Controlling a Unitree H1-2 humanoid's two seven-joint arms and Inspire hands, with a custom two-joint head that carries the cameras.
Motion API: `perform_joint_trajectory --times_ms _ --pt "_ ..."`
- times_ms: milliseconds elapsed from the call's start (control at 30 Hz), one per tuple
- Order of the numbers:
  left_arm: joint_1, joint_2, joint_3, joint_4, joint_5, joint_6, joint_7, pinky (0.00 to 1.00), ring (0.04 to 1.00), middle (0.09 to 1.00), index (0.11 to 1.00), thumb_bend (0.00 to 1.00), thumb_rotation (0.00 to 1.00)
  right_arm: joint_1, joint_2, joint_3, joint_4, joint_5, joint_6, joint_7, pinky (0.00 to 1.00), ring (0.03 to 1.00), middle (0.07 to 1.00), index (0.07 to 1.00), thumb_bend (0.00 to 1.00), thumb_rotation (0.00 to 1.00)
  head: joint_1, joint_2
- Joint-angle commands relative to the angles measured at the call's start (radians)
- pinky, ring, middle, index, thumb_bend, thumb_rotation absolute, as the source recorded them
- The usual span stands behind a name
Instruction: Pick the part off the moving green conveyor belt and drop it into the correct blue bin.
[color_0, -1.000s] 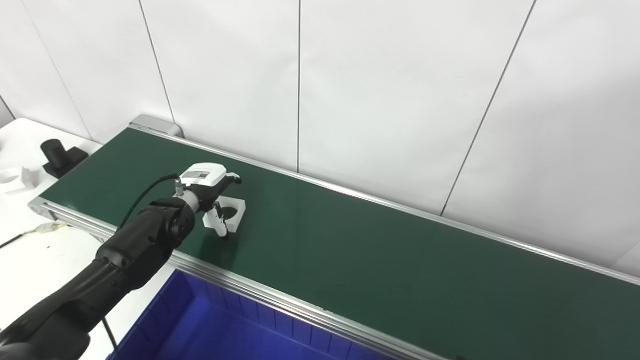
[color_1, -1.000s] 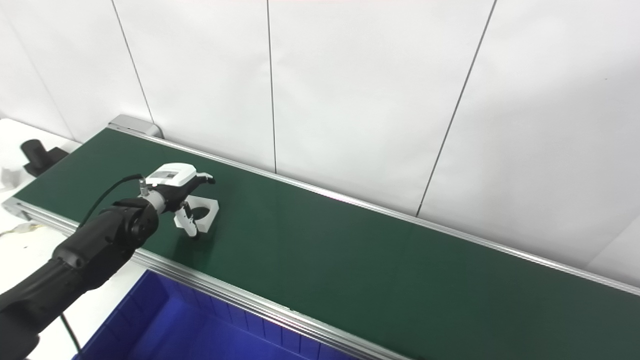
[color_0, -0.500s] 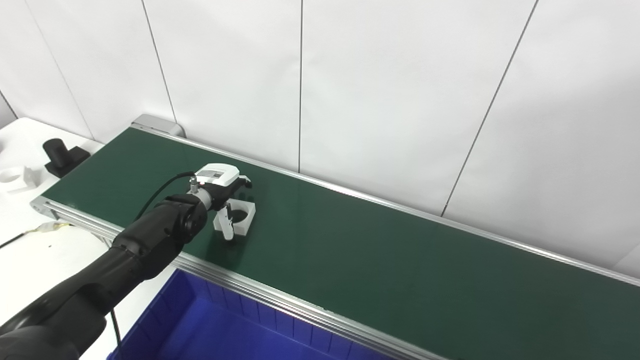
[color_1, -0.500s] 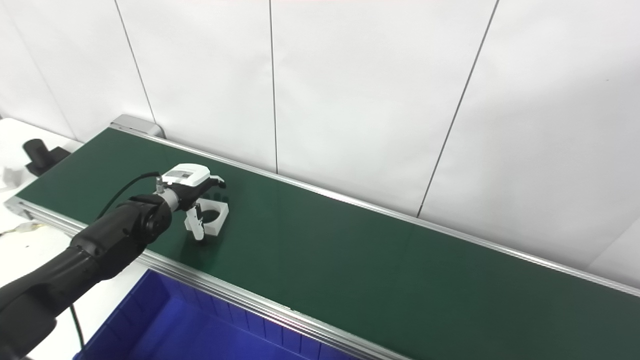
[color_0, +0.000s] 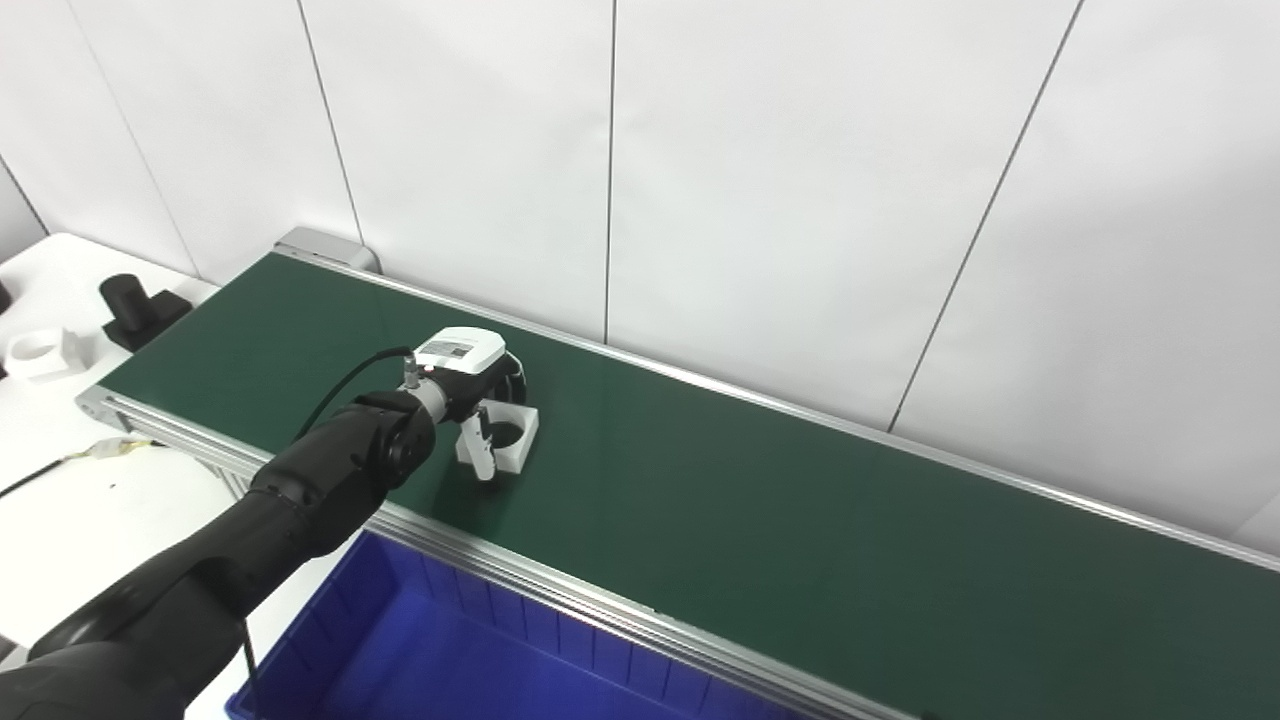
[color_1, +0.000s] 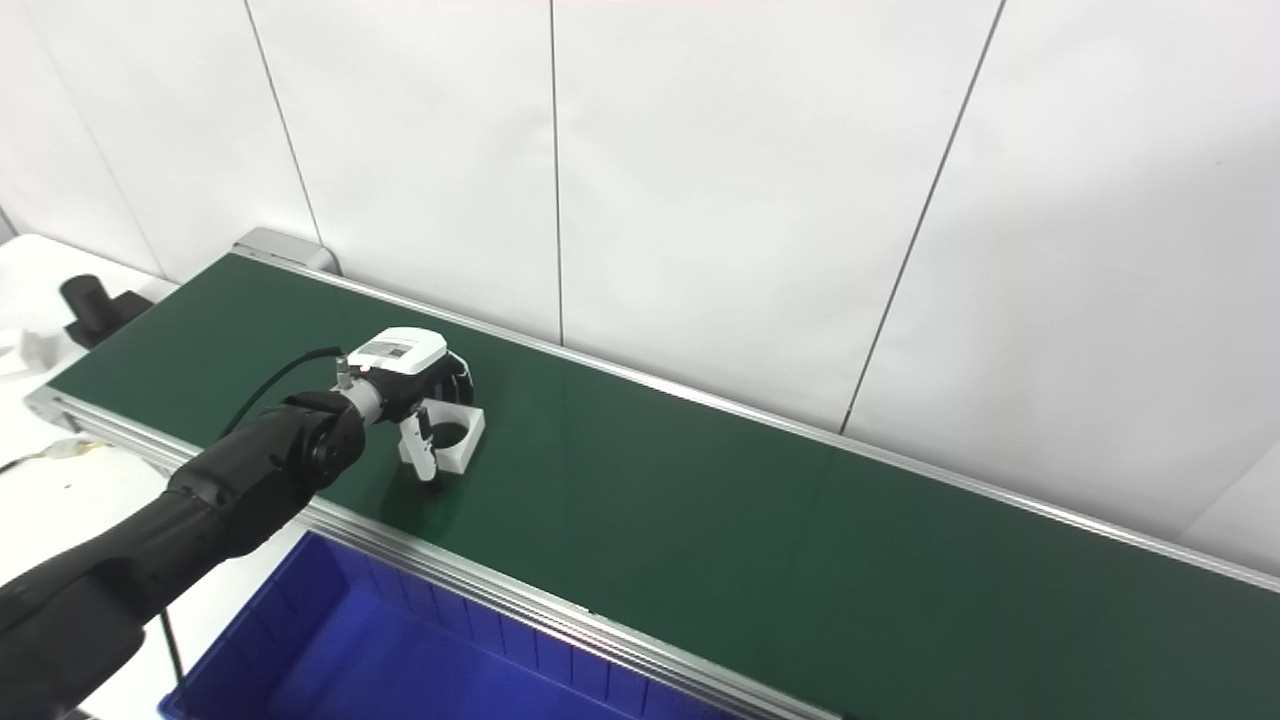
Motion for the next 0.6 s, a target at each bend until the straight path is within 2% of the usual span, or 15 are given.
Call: perform_joint_trajectory --times_ms 0,67,133,200,367,467,567 --pt "0.001 0.017 -0.020 0.022 0.029 0.006 -0.005 0.35 0.426 0.457 0.500 0.52 0.00 0.001 0.006 -0.001 -0.027 0.012 -0.063 0.000 0.81 0.873 0.907 0.971 0.61 0.69 -0.001 0.001" --pt "0.003 0.017 -0.023 0.016 0.022 0.001 -0.010 0.34 0.421 0.447 0.497 0.52 0.00 0.001 0.007 -0.001 -0.028 0.006 -0.062 -0.003 0.80 0.870 0.906 0.970 0.61 0.70 -0.002 0.002" --pt "0.005 0.018 -0.026 0.008 0.019 0.003 -0.015 0.39 0.456 0.471 0.493 0.52 0.00 0.000 0.007 -0.001 -0.027 0.008 -0.062 -0.003 0.80 0.869 0.905 0.969 0.61 0.70 -0.004 0.005" --pt "0.010 0.015 -0.017 -0.004 0.000 0.001 -0.019 0.38 0.447 0.467 0.494 0.52 0.00 -0.002 0.007 -0.002 -0.025 0.006 -0.064 -0.004 0.80 0.868 0.904 0.968 0.62 0.71 -0.003 0.005" --pt "0.027 0.013 0.005 -0.065 -0.041 0.014 -0.055 0.32 0.390 0.427 0.501 0.52 0.00 -0.005 0.006 -0.003 -0.024 0.009 -0.056 -0.003 0.80 0.869 0.900 0.967 0.63 0.71 -0.003 0.006" --pt "0.047 0.012 0.022 -0.123 -0.054 0.018 -0.064 0.34 0.393 0.473 0.518 0.51 0.00 -0.006 0.006 -0.003 -0.020 0.015 -0.059 0.000 0.81 0.871 0.903 0.969 0.63 0.71 -0.008 0.008" --pt "0.074 0.011 0.040 -0.202 -0.055 0.014 -0.059 0.35 0.387 0.479 0.531 0.50 0.00 -0.008 0.005 -0.003 -0.020 0.013 -0.061 -0.001 0.80 0.865 0.900 0.966 0.62 0.70 -0.021 0.014"
